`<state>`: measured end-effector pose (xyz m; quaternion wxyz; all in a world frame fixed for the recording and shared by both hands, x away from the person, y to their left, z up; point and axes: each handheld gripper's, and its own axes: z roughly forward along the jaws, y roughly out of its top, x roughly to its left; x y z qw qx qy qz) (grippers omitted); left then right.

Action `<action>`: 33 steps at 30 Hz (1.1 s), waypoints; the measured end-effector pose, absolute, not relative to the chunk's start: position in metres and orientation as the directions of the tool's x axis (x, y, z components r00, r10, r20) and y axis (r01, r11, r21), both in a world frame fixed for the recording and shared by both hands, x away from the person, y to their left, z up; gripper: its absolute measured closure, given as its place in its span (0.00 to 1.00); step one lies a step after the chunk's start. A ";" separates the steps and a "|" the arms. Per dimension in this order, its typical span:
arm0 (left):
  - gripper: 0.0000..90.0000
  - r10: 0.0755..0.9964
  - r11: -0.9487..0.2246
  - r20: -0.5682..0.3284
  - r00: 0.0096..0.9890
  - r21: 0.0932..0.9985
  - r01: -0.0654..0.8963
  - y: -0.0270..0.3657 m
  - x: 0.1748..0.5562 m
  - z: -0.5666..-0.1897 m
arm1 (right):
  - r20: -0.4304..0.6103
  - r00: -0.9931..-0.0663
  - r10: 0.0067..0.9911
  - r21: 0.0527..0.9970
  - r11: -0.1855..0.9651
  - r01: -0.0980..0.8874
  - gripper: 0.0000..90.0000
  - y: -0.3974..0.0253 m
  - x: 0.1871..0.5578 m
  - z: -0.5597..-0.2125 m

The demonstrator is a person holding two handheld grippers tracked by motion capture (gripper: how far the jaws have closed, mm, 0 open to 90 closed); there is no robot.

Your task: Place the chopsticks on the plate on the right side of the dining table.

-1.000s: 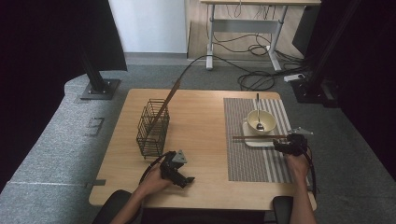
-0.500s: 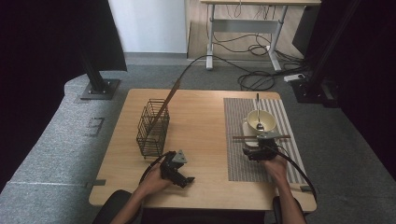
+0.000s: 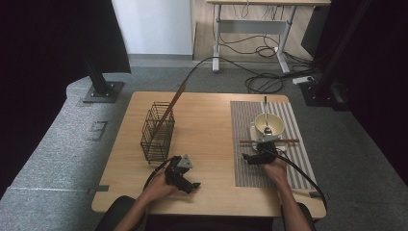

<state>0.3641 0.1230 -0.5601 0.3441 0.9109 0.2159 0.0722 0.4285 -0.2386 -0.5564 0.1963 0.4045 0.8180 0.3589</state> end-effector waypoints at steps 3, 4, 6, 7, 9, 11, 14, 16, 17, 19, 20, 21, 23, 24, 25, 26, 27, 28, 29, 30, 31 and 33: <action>0.00 0.443 -0.670 -0.017 0.896 0.658 0.344 0.123 0.364 -0.560 | -0.035 -0.596 0.802 0.745 0.418 0.520 0.09 -0.239 0.430 -0.557; 0.00 0.443 -0.670 -0.017 0.896 0.658 0.344 0.123 0.364 -0.560 | -0.035 -0.596 0.802 0.746 0.417 0.519 0.09 -0.239 0.430 -0.557; 0.00 0.443 -0.670 -0.017 0.896 0.658 0.344 0.123 0.364 -0.560 | -0.035 -0.596 0.802 0.748 0.417 0.517 0.09 -0.239 0.431 -0.557; 0.00 0.443 -0.670 -0.017 0.896 0.658 0.344 0.123 0.364 -0.560 | -0.036 -0.597 0.802 0.747 0.418 0.517 0.09 -0.239 0.431 -0.557; 0.00 0.443 -0.670 -0.017 0.896 0.658 0.344 0.123 0.364 -0.560 | -0.038 -0.595 0.803 0.748 0.418 0.516 0.09 -0.239 0.431 -0.557; 0.00 0.443 -0.670 -0.017 0.896 0.658 0.344 0.123 0.364 -0.560 | -0.041 -0.596 0.802 0.748 0.420 0.515 0.09 -0.239 0.431 -0.557; 0.00 0.443 -0.670 -0.017 0.896 0.658 0.344 0.123 0.364 -0.560 | -0.040 -0.595 0.802 0.748 0.419 0.515 0.09 -0.239 0.432 -0.558; 0.00 0.443 -0.670 -0.017 0.896 0.658 0.344 0.123 0.364 -0.560 | -0.040 -0.596 0.802 0.747 0.420 0.515 0.09 -0.239 0.432 -0.558; 0.00 0.443 -0.670 -0.017 0.896 0.658 0.344 0.123 0.364 -0.560 | -0.040 -0.595 0.803 0.747 0.420 0.516 0.09 -0.239 0.432 -0.558; 0.00 0.443 -0.670 -0.017 0.896 0.658 0.344 0.123 0.364 -0.560 | -0.040 -0.596 0.802 0.747 0.420 0.516 0.09 -0.240 0.431 -0.556; 0.00 0.443 -0.670 -0.017 0.896 0.658 0.344 0.123 0.364 -0.560 | -0.043 -0.594 0.803 0.750 0.419 0.512 0.09 -0.240 0.430 -0.555; 0.00 0.443 -0.670 -0.017 0.896 0.658 0.344 0.123 0.364 -0.560 | -0.045 -0.591 0.805 0.751 0.417 0.511 0.09 -0.241 0.429 -0.553; 0.00 0.443 -0.670 -0.017 0.896 0.658 0.344 0.123 0.364 -0.560 | -0.049 -0.587 0.808 0.755 0.415 0.508 0.09 -0.245 0.427 -0.549; 0.00 0.443 -0.670 -0.017 0.896 0.658 0.344 0.123 0.364 -0.560 | -0.052 -0.582 0.811 0.758 0.412 0.506 0.09 -0.247 0.426 -0.546; 0.00 0.443 -0.670 -0.017 0.896 0.658 0.344 0.123 0.364 -0.560 | -0.053 -0.577 0.815 0.757 0.410 0.509 0.08 -0.249 0.424 -0.544; 0.00 0.443 -0.670 -0.017 0.896 0.658 0.344 0.123 0.364 -0.560 | -0.060 -0.572 0.818 0.757 0.411 0.508 0.08 -0.252 0.423 -0.542; 0.00 0.443 -0.670 -0.017 0.896 0.658 0.344 0.123 0.364 -0.560 | -0.068 -0.566 0.822 0.756 0.412 0.508 0.08 -0.255 0.422 -0.539; 0.00 0.443 -0.670 -0.017 0.896 0.658 0.344 0.123 0.364 -0.560 | -0.069 -0.561 0.825 0.756 0.410 0.510 0.08 -0.259 0.420 -0.537; 0.00 0.443 -0.669 -0.017 0.896 0.658 0.344 0.123 0.364 -0.560 | -0.068 -0.557 0.828 0.758 0.406 0.511 0.07 -0.262 0.419 -0.535; 0.00 0.443 -0.670 -0.017 0.896 0.658 0.344 0.123 0.364 -0.560 | -0.065 -0.552 0.832 0.760 0.400 0.513 0.07 -0.265 0.417 -0.533; 0.00 0.443 -0.670 -0.017 0.896 0.658 0.344 0.123 0.364 -0.560 | -0.067 -0.548 0.834 0.760 0.398 0.514 0.06 -0.268 0.415 -0.531; 0.00 0.443 -0.669 -0.018 0.896 0.658 0.344 0.123 0.364 -0.560 | -0.075 -0.539 0.839 0.759 0.398 0.515 0.06 -0.274 0.410 -0.527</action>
